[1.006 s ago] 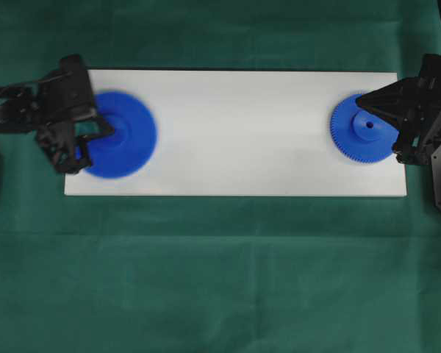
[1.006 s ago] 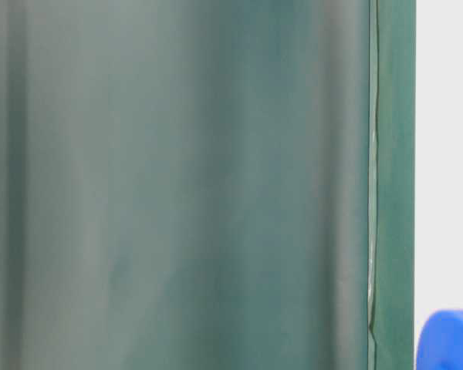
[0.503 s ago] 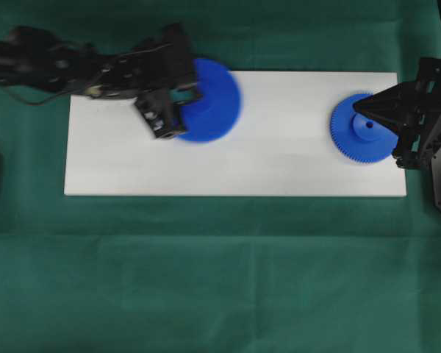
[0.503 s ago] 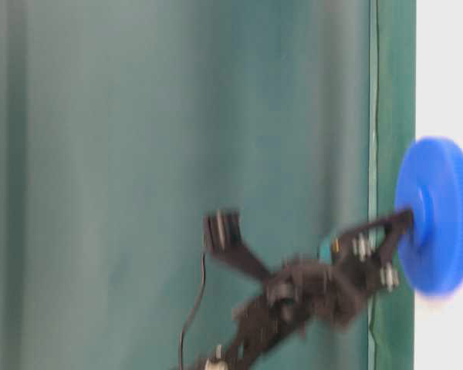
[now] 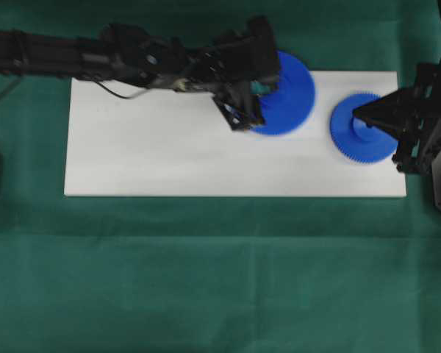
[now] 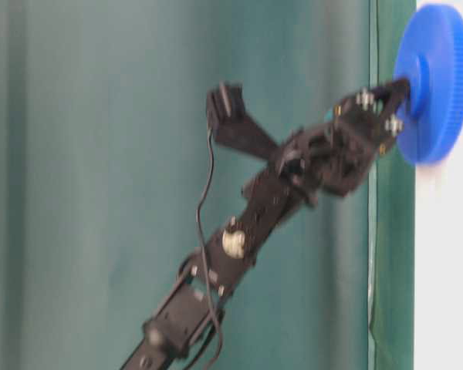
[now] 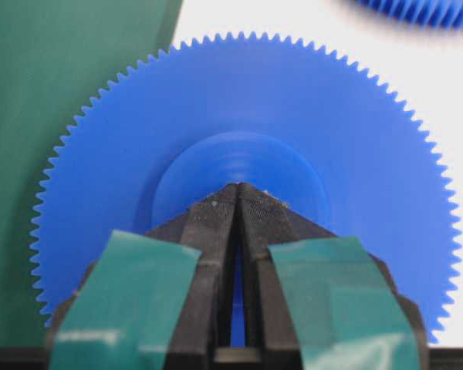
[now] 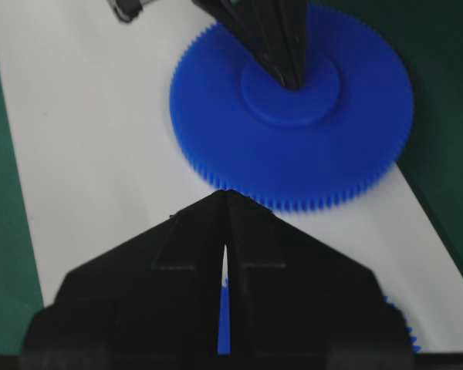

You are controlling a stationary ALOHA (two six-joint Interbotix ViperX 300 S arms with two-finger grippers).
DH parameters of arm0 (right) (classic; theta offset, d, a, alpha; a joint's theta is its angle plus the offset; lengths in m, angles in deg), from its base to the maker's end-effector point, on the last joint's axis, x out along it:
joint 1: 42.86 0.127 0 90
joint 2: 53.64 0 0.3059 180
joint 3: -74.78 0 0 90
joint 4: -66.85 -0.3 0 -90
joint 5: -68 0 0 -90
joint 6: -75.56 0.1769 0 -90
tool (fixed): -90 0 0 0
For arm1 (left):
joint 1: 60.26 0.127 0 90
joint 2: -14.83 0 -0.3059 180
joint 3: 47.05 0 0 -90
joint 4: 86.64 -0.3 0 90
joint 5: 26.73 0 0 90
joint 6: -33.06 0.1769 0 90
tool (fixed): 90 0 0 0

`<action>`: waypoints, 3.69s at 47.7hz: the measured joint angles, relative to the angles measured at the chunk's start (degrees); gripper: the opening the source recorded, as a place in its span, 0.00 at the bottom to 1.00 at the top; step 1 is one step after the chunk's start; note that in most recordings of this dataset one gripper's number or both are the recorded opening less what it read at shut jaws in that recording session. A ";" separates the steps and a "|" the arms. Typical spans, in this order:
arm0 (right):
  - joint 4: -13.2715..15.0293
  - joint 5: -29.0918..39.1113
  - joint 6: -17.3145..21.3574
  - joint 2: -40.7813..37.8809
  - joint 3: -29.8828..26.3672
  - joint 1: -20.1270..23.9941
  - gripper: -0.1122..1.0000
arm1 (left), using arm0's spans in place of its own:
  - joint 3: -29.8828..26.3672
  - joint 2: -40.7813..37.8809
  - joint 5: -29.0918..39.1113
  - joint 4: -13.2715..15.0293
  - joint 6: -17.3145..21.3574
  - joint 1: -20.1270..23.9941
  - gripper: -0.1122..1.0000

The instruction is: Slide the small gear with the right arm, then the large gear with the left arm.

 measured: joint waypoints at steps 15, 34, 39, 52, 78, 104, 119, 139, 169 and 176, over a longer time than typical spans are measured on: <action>0.00 -0.09 0.00 0.18 0.70 0.09 0.55 | -8.26 -4.39 2.99 0.00 0.18 -2.55 0.10; 0.00 0.00 -0.09 1.32 1.49 0.09 0.55 | -9.32 -4.92 3.87 -0.09 0.18 -3.08 0.10; 0.00 -0.09 0.00 1.76 1.76 0.09 0.55 | -9.23 -4.92 3.87 0.00 0.18 -3.08 0.10; 0.00 -0.53 -0.09 2.46 2.37 0.09 0.55 | -9.23 -4.83 4.13 0.00 0.18 -3.08 0.10; 0.00 -0.88 0.09 2.64 2.37 0.00 0.55 | 4.13 2.81 2.29 0.00 -0.18 -1.05 0.10; -1.05 -0.88 0.44 2.64 2.29 0.09 0.55 | 38.50 20.30 -16.26 0.09 -5.62 2.99 0.10; -2.02 -1.05 0.44 2.64 2.37 0.09 0.55 | 52.47 28.74 -22.59 0.00 -14.15 3.08 0.10; -2.99 -3.43 0.44 2.02 2.29 0.09 0.55 | 65.30 42.54 -23.29 0.26 -20.57 1.41 0.10; -3.08 -3.52 0.53 0.88 1.41 0.09 0.55 | 65.83 46.41 -20.92 0.18 -20.13 0.97 0.10; -3.08 -3.60 0.53 0.88 1.41 0.09 0.55 | 64.95 48.60 -19.25 0.26 -19.95 0.70 0.10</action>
